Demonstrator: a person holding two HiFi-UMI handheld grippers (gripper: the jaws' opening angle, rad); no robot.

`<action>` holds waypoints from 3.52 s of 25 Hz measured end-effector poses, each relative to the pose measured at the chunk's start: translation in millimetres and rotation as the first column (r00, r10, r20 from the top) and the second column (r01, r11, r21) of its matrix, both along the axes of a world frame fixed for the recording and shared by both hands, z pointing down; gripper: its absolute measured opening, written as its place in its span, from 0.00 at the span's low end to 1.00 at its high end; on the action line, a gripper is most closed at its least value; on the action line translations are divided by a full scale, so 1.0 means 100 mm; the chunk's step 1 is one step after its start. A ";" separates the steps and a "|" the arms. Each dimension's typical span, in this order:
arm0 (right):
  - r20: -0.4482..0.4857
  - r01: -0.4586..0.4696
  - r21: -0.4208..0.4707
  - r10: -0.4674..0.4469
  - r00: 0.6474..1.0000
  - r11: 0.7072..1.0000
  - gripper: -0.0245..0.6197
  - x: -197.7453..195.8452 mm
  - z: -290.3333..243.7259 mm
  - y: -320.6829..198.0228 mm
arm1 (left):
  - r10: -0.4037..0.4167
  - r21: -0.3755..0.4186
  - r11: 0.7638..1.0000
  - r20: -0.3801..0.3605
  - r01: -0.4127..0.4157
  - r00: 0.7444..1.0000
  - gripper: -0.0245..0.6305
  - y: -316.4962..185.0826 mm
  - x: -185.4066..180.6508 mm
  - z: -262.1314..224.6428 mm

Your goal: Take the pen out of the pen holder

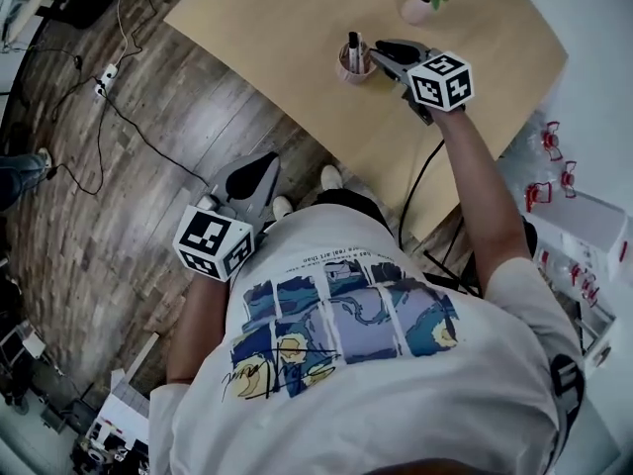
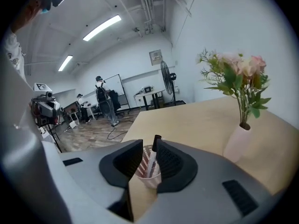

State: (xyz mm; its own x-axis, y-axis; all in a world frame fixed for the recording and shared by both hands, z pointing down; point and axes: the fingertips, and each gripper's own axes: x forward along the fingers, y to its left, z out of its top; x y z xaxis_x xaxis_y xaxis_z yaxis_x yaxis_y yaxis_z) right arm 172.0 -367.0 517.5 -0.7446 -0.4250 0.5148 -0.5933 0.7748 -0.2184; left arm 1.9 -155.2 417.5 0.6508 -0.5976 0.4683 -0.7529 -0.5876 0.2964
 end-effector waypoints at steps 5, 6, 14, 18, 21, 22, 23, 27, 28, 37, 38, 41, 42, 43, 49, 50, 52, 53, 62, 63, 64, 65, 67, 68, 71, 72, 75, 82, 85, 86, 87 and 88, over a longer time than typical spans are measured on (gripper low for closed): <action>-0.037 0.080 -0.028 -0.081 0.996 0.996 0.19 -0.12 0.25 -0.27 | -0.085 -0.014 0.996 0.025 0.085 0.996 0.05 -0.01 -0.14 0.03; -0.040 0.093 -0.036 -0.095 0.995 0.995 0.20 -0.15 0.29 -0.30 | -0.100 -0.017 0.995 0.027 0.100 0.995 0.05 -0.01 -0.16 0.03; -0.029 0.165 -0.074 -0.168 0.985 0.983 0.19 -0.26 0.45 -0.33 | -0.161 -0.034 0.986 0.029 0.162 0.986 0.05 0.00 -0.18 0.07; -0.008 0.167 -0.066 -0.168 0.986 0.984 0.16 -0.28 0.44 -0.31 | -0.167 -0.045 0.985 0.031 0.168 0.985 0.05 0.03 -0.16 0.10; -0.005 0.149 -0.055 -0.149 0.989 0.987 0.11 -0.28 0.44 -0.32 | -0.158 -0.051 0.986 0.037 0.160 0.987 0.05 0.05 -0.15 0.12; -0.002 0.143 -0.053 -0.143 0.990 0.988 0.10 -0.28 0.43 -0.32 | -0.156 -0.053 0.986 0.039 0.158 0.987 0.05 0.05 -0.15 0.12; 0.002 0.139 -0.051 -0.139 0.990 0.989 0.10 -0.29 0.43 -0.31 | -0.155 -0.054 0.986 0.039 0.157 0.987 0.05 0.06 -0.16 0.11; 0.009 0.116 -0.027 -0.116 0.993 0.993 0.10 -0.27 0.35 -0.29 | -0.153 -0.047 0.987 0.039 0.155 0.987 0.05 0.08 -0.15 0.07; 0.013 0.110 -0.019 -0.110 0.994 0.994 0.10 -0.25 0.32 -0.28 | -0.151 -0.044 0.987 0.039 0.153 0.988 0.05 0.10 -0.14 0.05; 0.048 0.040 0.053 -0.042 0.998 0.998 0.09 -0.16 0.01 -0.25 | -0.132 -0.017 0.991 0.030 0.133 0.991 0.05 0.18 -0.16 0.00; 0.052 0.031 0.063 -0.035 0.998 0.998 0.09 -0.15 -0.04 -0.23 | -0.127 -0.014 0.992 0.028 0.128 0.991 0.05 0.19 -0.17 -0.01; 0.065 0.005 0.094 -0.011 0.998 0.996 0.09 -0.13 -0.22 -0.18 | -0.108 -0.005 0.994 0.020 0.108 0.994 0.05 0.25 -0.19 -0.03; 0.071 -0.005 0.106 -0.003 0.997 0.994 0.09 -0.13 -0.28 -0.16 | -0.101 -0.001 0.995 0.017 0.101 0.995 0.05 0.27 -0.21 -0.04; 0.076 -0.015 0.118 0.006 0.997 0.993 0.09 -0.13 -0.35 -0.13 | -0.095 0.003 0.996 0.014 0.095 0.995 0.05 0.28 -0.22 -0.05; 0.107 -0.075 0.200 0.055 0.993 0.977 0.09 -0.07 -0.82 0.10 | -0.053 0.034 0.998 -0.007 0.053 0.999 0.05 0.45 -0.27 -0.11; 0.113 -0.084 0.214 0.061 0.992 0.973 0.09 -0.07 -0.90 0.15 | -0.048 0.038 0.998 -0.010 0.048 0.999 0.05 0.48 -0.30 -0.12; 0.125 -0.104 0.242 0.075 0.989 0.965 0.09 -0.08 -1.07 0.24 | -0.040 0.042 0.998 -0.019 0.041 0.999 0.05 0.53 -0.36 -0.12; 0.130 -0.113 0.256 0.082 0.988 0.960 0.09 -0.09 -1.15 0.28 | -0.034 0.043 0.998 -0.025 0.035 0.999 0.05 0.55 -0.39 -0.12; 0.158 -0.168 0.331 0.121 0.980 0.929 0.09 -0.26 -1.69 0.91 | 0.035 0.061 0.998 -0.059 -0.032 0.998 0.05 0.85 -0.63 -0.14; 0.159 -0.173 0.337 0.125 0.979 0.925 0.09 -0.28 -1.73 0.98 | 0.045 0.063 0.997 -0.062 -0.041 0.997 0.05 0.89 -0.65 -0.13; 0.161 -0.179 0.342 0.130 0.978 0.922 0.09 -0.31 -1.77 1.06 | 0.055 0.066 0.997 -0.064 -0.051 0.996 0.05 0.92 -0.67 -0.14; 0.163 -0.185 0.346 0.135 0.977 0.920 0.09 -0.33 -1.80 1.13 | 0.064 0.070 0.996 -0.066 -0.060 0.996 0.05 0.96 -0.70 -0.14; 0.166 -0.196 0.354 0.145 0.975 0.915 0.09 -0.37 -1.86 1.29 | 0.079 0.076 0.994 -0.072 -0.074 0.994 0.05 1.02 -0.75 -0.15; 0.168 -0.201 0.358 0.149 0.975 0.912 0.09 -0.40 -1.89 1.37 | 0.087 0.078 0.994 -0.075 -0.081 0.993 0.05 1.06 -0.78 -0.15; 0.177 -0.214 0.369 0.157 0.972 0.904 0.09 -0.50 -1.98 1.64 | 0.112 0.078 0.991 -0.078 -0.106 0.991 0.05 1.19 -0.87 -0.12; 0.181 -0.218 0.372 0.160 0.970 0.902 0.09 -0.53 -1.99 1.74 | 0.120 0.076 0.991 -0.080 -0.114 0.990 0.05 1.23 -0.90 -0.10; 0.194 -0.234 0.374 0.172 0.966 0.897 0.09 -0.64 -2.01 2.02 | 0.142 0.070 0.988 -0.081 -0.137 0.987 0.05 1.37 -0.99 -0.02; 0.214 -0.250 0.350 0.183 0.960 0.903 0.09 -0.94 -2.04 2.68 | 0.179 0.054 0.983 -0.086 -0.175 0.980 0.05 1.65 -1.15 0.07; 0.220 -0.256 0.340 0.188 0.957 0.905 0.09 -1.00 -2.08 2.87 | 0.197 0.055 0.980 -0.087 -0.193 0.976 0.05 1.71 -1.17 0.06; 0.219 -0.257 0.340 0.190 0.957 0.905 0.09 -1.03 -2.08 2.93 | 0.203 0.056 0.978 -0.087 -0.199 0.975 0.05 1.73 -1.18 0.06; 0.218 -0.258 0.340 0.191 0.957 0.904 0.09 -1.05 -2.09 2.99 | 0.208 0.059 0.977 -0.085 -0.204 0.974 0.05 1.74 -1.19 0.05; 0.220 -0.261 0.340 0.193 0.956 0.903 0.09 -1.06 -2.10 3.03 | 0.212 0.063 0.976 -0.084 -0.207 0.974 0.05 1.75 -1.21 0.04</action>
State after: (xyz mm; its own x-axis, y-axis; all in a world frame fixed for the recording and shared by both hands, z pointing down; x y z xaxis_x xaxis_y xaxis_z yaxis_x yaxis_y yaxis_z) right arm 65.7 -63.5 307.1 -0.6695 -0.7248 0.1626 -0.7403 0.6690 -0.0664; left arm -118.8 19.5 421.8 0.8019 -0.4666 0.3732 -0.5835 -0.7462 0.3207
